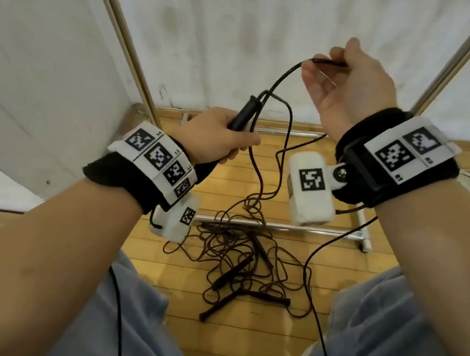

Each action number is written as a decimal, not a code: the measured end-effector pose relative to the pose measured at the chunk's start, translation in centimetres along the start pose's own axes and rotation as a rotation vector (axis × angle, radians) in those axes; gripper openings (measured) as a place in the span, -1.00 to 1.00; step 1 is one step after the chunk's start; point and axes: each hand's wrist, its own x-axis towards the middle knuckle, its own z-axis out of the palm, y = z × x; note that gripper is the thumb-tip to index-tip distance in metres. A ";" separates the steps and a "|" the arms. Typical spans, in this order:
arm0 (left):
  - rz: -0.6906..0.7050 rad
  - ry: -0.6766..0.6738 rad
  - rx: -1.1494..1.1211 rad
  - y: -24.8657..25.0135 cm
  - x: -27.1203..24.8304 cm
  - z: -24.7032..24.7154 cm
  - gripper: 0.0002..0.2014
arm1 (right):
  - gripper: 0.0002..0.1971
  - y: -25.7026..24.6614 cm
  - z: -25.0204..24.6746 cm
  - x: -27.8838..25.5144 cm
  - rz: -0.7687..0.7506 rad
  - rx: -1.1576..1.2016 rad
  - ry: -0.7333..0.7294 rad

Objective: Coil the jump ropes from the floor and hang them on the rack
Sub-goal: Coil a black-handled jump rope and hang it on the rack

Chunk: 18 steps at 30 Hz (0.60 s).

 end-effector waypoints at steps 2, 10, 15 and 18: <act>0.002 0.107 -0.033 0.1 0.0 0.1 -0.84 | -0.80 0.5 -0.5 -0.2 0.051 -0.064 -0.032; 0.082 0.360 -0.432 1.5 0.4 -0.9 -0.82 | -0.73 6.9 -1.6 -2.9 0.244 -1.405 -0.666; 0.065 0.460 -0.503 1.3 0.6 -2.4 -0.82 | -0.83 9.3 -3.0 -4.0 0.309 -1.430 -0.643; -0.006 0.443 -0.421 0.8 0.6 -2.8 -0.72 | -0.84 8.3 -2.5 -3.3 0.169 -1.221 -0.474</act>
